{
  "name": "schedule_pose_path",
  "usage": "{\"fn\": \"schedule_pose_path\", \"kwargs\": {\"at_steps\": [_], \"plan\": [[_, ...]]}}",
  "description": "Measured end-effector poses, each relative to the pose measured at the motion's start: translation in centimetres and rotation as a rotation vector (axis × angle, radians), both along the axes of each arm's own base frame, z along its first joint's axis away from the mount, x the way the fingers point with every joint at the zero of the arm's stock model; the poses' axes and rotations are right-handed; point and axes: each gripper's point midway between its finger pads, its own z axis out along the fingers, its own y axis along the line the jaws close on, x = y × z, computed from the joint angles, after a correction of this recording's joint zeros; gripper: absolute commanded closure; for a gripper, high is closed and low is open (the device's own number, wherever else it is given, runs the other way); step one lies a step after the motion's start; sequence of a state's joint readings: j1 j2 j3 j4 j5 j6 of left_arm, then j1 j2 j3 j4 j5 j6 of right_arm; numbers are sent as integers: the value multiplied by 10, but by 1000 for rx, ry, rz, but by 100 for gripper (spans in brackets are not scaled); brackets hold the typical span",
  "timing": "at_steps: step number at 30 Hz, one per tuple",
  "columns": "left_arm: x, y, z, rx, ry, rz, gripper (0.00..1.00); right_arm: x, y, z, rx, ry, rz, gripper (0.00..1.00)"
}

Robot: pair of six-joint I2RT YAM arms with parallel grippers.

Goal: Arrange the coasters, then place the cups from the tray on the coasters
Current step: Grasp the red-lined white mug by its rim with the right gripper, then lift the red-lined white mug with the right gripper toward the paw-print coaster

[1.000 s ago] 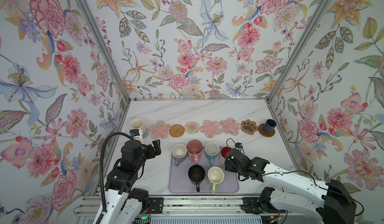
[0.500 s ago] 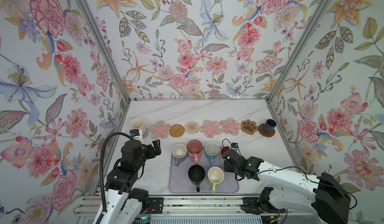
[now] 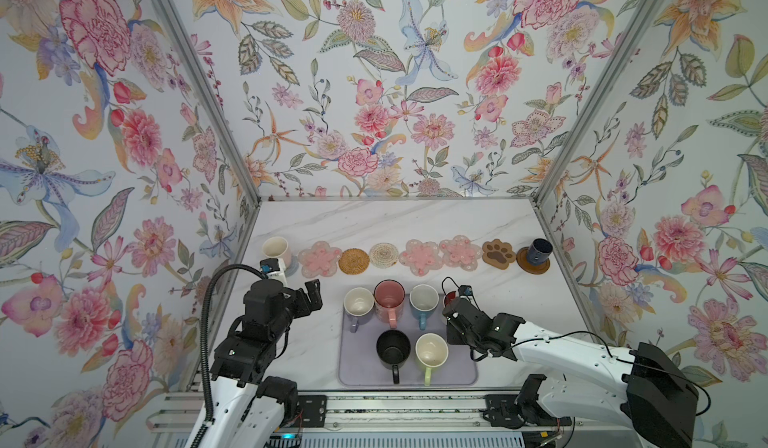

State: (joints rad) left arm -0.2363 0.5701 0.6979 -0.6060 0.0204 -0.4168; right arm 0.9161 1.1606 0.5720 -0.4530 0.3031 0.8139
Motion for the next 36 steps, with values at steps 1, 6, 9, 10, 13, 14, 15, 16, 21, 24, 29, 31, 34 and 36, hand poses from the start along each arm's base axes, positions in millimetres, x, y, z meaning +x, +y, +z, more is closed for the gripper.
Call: {"fn": "schedule_pose_path", "kwargs": {"at_steps": [1, 6, 9, 10, 13, 14, 15, 16, 21, 24, 29, 31, 34, 36], "plan": [[0, 0, 0, 0, 0, 1, 1, -1, -1, 0, -3, 1, 3, 100], [0, 0, 0, 1, 0, 2, 1, -2, -4, 12, -9, -7, 21, 100], [0, 0, 0, 1, 0, 2, 1, 1, -4, 26, 8, -27, 22, 100], [0, 0, 0, 1, -1, 2, 1, 3, -4, 31, 15, -36, 19, 100], [0, 0, 0, 1, -2, 2, 1, 13, -10, 50, 37, -68, -5, 100], [0, 0, 0, 0, -2, 2, 1, 17, -13, 57, 45, -79, -19, 100], [0, 0, 0, 0, -2, 2, 1, 20, -17, 62, 50, -88, -32, 100], [0, 0, 0, 1, -1, 2, 1, 25, -23, 67, 55, -98, -51, 100], [0, 0, -1, 1, 1, 2, 1, 50, -59, 76, 34, -112, -160, 100], [0, 0, -1, 1, 1, 1, 1, 67, -84, 76, 16, -94, -226, 100], [0, 0, -1, 1, 2, 1, 1, 97, -117, 77, 11, -84, -308, 100], [0, 0, -1, 1, 2, 1, 1, 110, -126, 76, 17, -86, -324, 100], [0, 0, -1, 1, 2, 1, 1, 129, -134, 72, 29, -84, -340, 100], [0, 0, -1, 1, 2, 1, 1, 141, -138, 68, 31, -81, -344, 100]]}}
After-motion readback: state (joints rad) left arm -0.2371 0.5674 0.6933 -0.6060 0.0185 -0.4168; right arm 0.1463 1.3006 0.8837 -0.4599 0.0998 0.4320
